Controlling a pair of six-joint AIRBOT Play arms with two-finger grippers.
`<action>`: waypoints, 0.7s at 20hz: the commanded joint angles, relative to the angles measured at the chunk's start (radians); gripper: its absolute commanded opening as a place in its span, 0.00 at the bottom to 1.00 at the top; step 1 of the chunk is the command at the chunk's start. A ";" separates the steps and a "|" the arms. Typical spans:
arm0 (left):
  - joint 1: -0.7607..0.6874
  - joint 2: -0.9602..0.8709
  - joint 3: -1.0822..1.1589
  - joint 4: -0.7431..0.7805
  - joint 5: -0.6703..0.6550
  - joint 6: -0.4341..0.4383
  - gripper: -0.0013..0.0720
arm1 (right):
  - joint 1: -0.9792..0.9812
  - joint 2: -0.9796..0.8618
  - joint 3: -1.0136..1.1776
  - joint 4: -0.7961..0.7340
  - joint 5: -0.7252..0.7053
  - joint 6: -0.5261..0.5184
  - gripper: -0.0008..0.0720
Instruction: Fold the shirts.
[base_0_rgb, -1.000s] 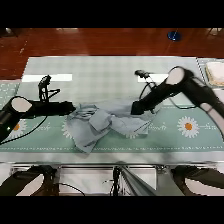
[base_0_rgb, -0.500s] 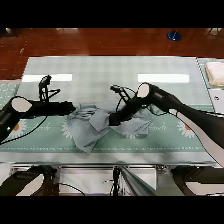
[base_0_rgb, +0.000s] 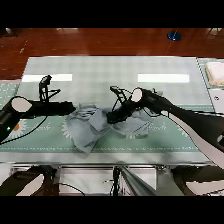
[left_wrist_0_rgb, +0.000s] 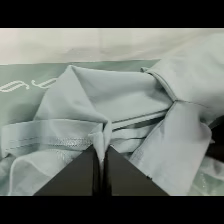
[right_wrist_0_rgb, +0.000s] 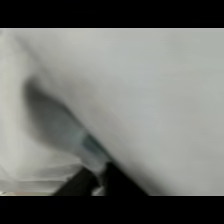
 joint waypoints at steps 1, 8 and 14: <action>0.000 0.000 0.000 0.000 0.000 0.000 0.06 | 0.002 -0.025 0.003 -0.029 -0.015 0.028 0.04; 0.000 0.055 0.032 0.005 0.000 0.037 0.05 | 0.001 0.271 0.187 -0.203 0.090 -0.016 0.04; 0.063 0.337 0.401 0.175 0.000 0.014 0.05 | 0.001 0.584 0.480 -1.021 0.302 0.216 0.04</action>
